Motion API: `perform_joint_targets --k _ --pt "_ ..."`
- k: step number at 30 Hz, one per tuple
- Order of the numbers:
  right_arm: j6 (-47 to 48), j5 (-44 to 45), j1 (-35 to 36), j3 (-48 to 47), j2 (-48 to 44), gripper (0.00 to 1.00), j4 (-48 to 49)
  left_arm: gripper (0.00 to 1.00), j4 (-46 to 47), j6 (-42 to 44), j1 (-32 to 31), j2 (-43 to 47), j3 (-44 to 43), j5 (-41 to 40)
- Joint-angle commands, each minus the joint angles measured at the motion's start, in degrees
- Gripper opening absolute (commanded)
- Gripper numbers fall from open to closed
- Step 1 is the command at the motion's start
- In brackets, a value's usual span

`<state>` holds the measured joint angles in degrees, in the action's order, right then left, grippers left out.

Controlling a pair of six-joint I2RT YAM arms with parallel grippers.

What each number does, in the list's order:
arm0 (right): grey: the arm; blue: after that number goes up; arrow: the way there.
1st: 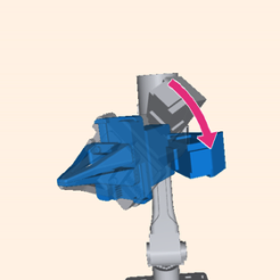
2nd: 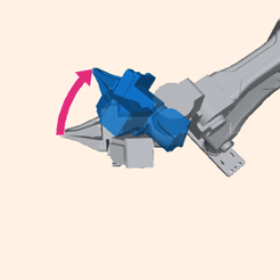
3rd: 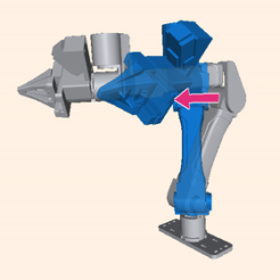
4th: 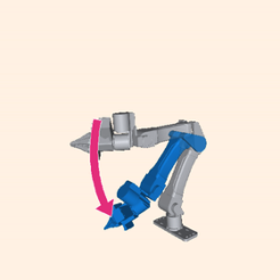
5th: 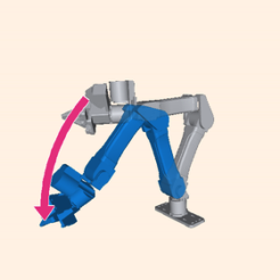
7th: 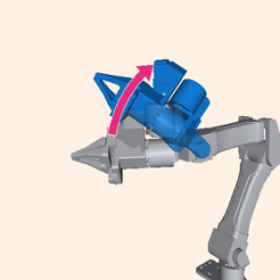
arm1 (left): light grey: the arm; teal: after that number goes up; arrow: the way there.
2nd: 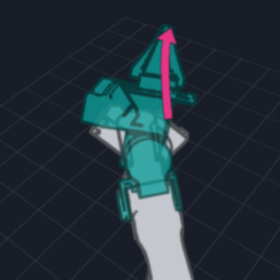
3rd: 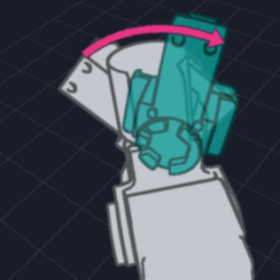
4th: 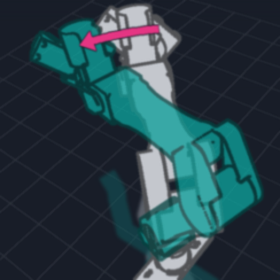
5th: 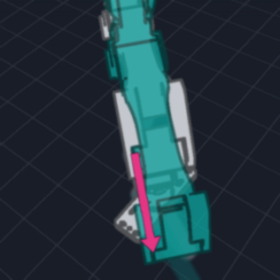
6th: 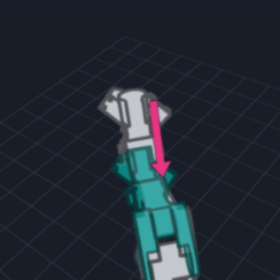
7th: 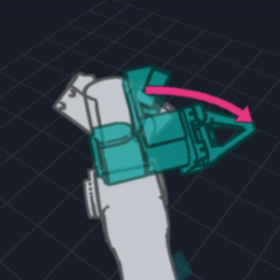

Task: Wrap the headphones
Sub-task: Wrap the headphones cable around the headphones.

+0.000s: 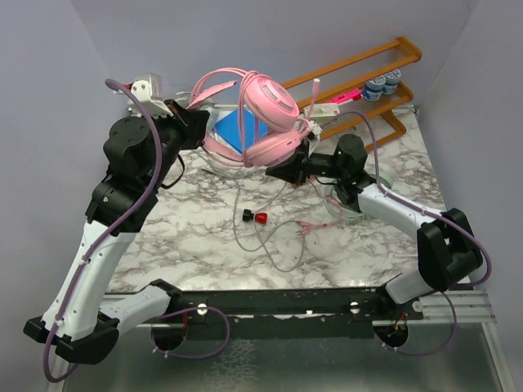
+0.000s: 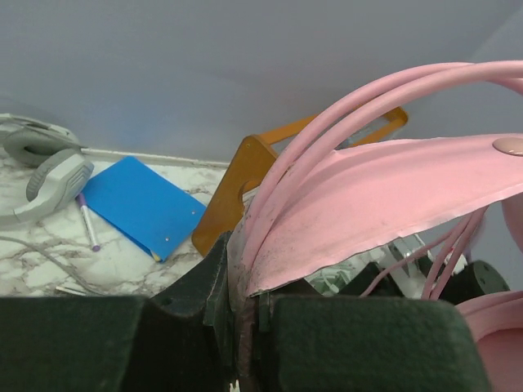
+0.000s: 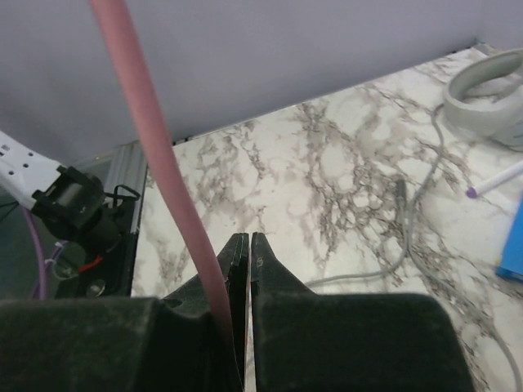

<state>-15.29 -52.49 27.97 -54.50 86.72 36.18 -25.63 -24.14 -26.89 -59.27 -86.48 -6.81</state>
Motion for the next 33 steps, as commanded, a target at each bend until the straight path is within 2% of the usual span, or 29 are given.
perform_joint_targets --k 1,5,10,14,22,33 --pt "-1.27 0.86 3.65 -0.07 0.21 0.07 2.37 0.00 10.45 -12.27 0.00 1.94 2.02 -10.22" --pt "-0.61 2.45 7.89 -0.84 0.55 0.08 1.71 0.00 11.93 -15.62 0.00 0.95 2.34 -14.44" --pt "-0.39 3.47 11.44 -0.90 0.20 0.10 1.86 0.00 15.35 -15.16 0.00 0.42 3.29 -16.51" --pt "-0.68 3.62 12.81 -0.22 -0.98 0.14 2.90 0.00 16.68 -13.85 0.03 0.33 3.69 -17.39" --pt "-1.36 2.92 14.94 -1.32 -1.73 0.13 3.00 0.00 17.43 -12.07 0.00 0.27 4.80 -19.37" --pt "2.90 5.56 21.88 -7.44 -4.61 0.06 -9.14 0.00 20.31 -6.93 0.00 -3.07 4.99 -26.28"
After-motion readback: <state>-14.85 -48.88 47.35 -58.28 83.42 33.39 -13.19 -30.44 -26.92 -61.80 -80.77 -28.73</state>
